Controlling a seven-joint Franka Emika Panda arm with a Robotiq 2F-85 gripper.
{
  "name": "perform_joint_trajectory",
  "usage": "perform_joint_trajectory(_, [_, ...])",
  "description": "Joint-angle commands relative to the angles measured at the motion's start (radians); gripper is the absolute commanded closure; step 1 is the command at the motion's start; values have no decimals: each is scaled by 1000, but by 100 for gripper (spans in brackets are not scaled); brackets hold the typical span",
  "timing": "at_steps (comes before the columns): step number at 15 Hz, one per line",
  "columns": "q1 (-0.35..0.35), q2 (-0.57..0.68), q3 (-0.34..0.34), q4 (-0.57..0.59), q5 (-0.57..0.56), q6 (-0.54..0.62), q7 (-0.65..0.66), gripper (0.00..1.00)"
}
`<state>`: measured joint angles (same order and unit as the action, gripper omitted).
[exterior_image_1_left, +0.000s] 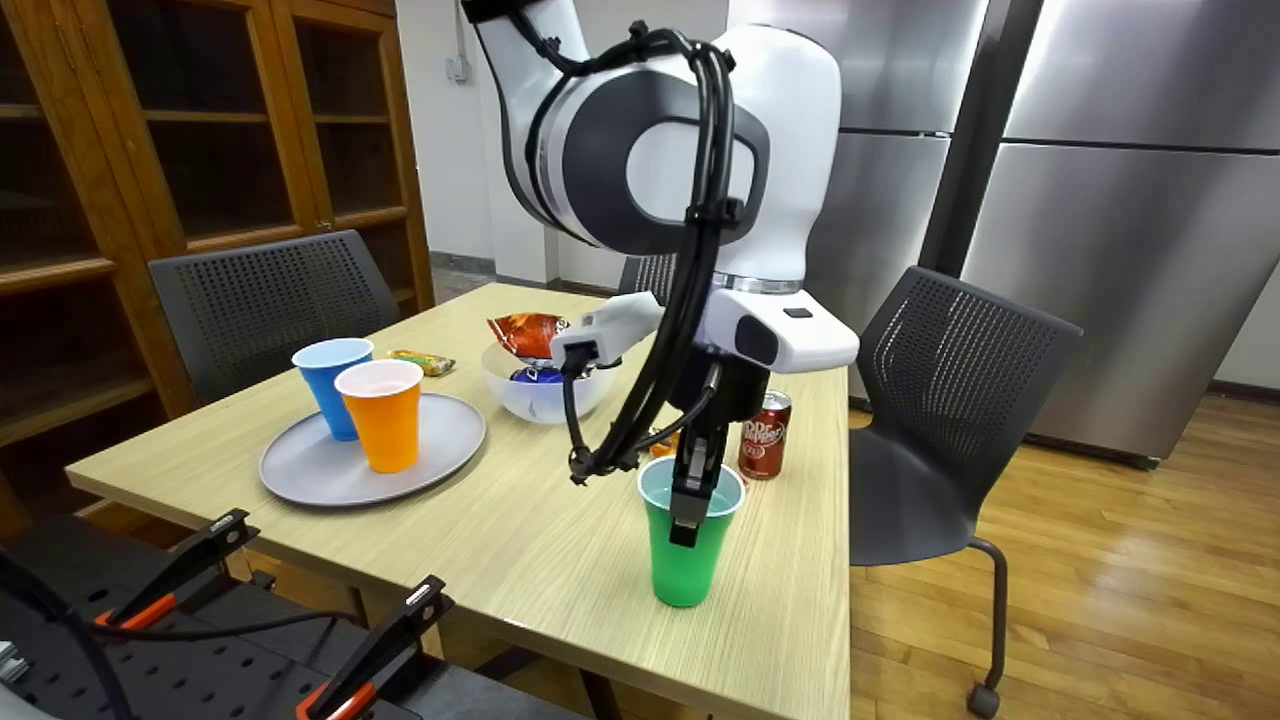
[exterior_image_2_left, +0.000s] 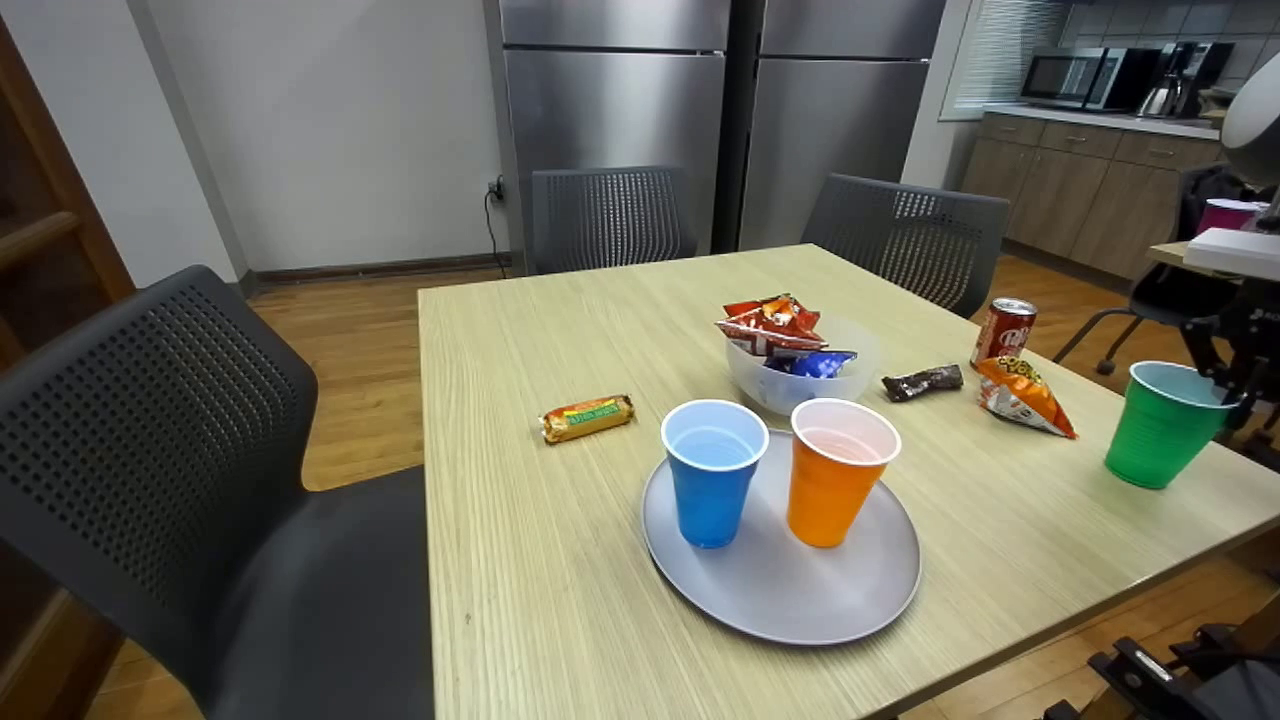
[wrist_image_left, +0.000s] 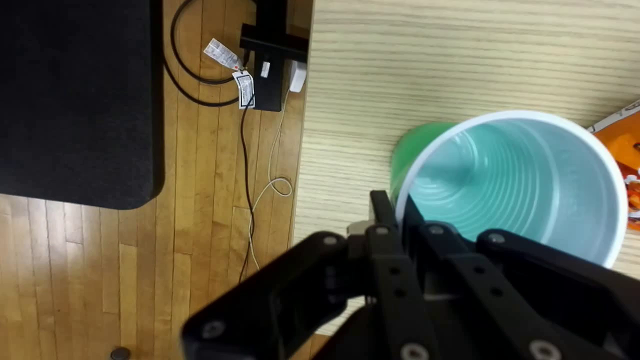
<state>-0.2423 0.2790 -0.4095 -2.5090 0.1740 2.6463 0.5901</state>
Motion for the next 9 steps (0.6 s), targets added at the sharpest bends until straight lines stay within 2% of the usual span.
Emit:
perform_joint_trajectory(1, [33,-12,-21,6,-37,-18,68,100])
perform_joint_trajectory(9, [86,-72,-30,-71,-82,13,197,99])
